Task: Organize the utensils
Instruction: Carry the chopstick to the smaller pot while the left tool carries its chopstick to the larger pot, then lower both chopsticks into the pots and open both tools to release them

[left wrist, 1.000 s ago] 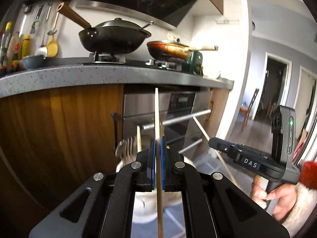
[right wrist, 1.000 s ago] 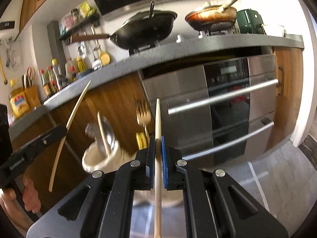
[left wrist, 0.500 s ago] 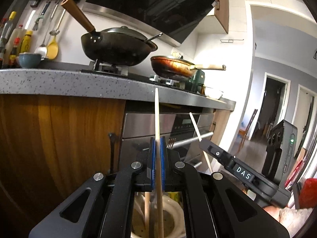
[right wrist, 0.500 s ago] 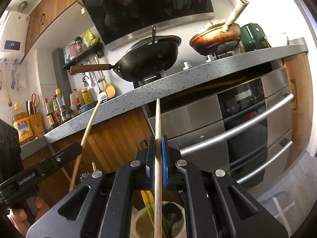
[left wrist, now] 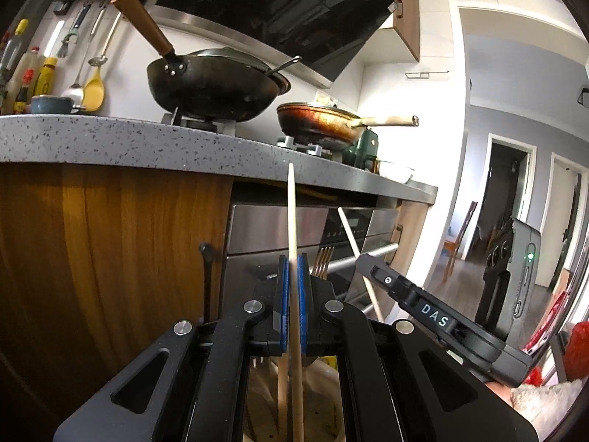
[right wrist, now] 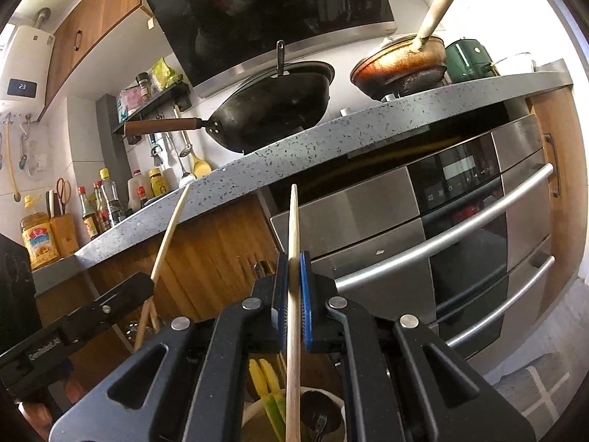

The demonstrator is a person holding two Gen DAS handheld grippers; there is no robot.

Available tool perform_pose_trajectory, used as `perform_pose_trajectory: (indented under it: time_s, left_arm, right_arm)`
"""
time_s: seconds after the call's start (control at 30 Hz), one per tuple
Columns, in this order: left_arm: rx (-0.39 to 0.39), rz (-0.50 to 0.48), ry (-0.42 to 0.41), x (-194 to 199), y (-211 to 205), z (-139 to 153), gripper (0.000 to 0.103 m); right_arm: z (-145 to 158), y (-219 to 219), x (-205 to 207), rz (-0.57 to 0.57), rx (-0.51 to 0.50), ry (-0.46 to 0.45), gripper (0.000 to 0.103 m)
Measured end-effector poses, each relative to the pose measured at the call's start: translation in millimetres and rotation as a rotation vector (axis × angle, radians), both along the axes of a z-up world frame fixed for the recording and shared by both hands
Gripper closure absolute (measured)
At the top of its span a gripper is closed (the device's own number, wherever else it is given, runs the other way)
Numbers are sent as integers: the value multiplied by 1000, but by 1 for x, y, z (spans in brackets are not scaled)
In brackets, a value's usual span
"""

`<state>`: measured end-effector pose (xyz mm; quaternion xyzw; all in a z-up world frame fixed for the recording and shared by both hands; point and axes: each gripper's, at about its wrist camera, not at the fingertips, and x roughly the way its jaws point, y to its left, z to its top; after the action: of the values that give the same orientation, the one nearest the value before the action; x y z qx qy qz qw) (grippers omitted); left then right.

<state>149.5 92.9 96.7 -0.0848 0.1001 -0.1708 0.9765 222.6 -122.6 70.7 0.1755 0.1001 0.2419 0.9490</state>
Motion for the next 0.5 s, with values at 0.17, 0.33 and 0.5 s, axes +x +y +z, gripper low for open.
perform_pose_trajectory:
  time_s: [0.17,0.33,0.5]
  left_arm:
    - [-12,-1,-24,-2,3,-1,98]
    - [-16,-9,-74,-13,5,-2,98]
    - [-42,-28,-92,-18,14,0,98]
  right_arm:
    - [-3,1,2,-15,-1,-5,97]
    - [-7,2,-2,-14,-20,-9,97]
    - [-12,0,-13,-5,-44,-8,97]
